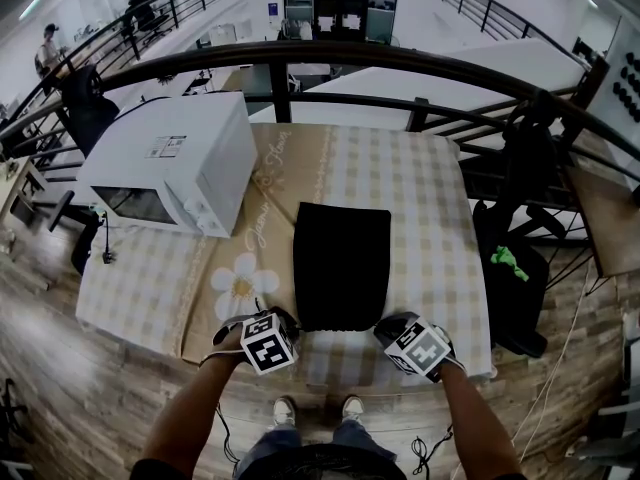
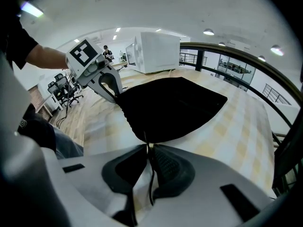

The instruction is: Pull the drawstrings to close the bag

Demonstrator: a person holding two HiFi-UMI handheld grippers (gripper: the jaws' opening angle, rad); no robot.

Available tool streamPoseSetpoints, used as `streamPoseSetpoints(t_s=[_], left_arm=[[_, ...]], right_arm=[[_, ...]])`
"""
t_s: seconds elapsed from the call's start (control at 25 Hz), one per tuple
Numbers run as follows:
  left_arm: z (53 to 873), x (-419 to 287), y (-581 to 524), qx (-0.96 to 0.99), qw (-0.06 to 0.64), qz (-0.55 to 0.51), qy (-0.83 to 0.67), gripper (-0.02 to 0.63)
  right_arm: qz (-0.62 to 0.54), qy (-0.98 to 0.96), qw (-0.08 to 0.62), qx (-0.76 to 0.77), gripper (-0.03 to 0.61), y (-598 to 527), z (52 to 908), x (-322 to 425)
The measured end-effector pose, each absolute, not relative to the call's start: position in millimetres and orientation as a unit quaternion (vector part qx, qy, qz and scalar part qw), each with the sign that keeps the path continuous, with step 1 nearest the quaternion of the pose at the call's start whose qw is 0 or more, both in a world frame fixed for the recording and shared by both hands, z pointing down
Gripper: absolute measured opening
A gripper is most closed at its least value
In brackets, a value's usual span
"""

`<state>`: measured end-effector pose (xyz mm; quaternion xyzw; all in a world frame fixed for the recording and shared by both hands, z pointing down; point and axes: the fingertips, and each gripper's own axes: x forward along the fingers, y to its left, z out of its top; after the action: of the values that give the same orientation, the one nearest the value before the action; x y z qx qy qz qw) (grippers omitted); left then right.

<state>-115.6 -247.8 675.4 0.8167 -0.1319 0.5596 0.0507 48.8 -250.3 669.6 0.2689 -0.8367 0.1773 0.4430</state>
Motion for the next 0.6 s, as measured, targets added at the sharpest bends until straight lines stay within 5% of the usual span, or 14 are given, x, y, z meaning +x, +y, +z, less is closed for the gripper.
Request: streamPoseSetpoints(t_s=[0.6], left_arm=[[672.4, -111.9, -242.8, 0.813, 0.07, 0.562, -0.134, 0.031]], right_arm=[[0.175, -0.839, 0.432, 0.28, 0.032, -248.6, 662.5, 50.3]])
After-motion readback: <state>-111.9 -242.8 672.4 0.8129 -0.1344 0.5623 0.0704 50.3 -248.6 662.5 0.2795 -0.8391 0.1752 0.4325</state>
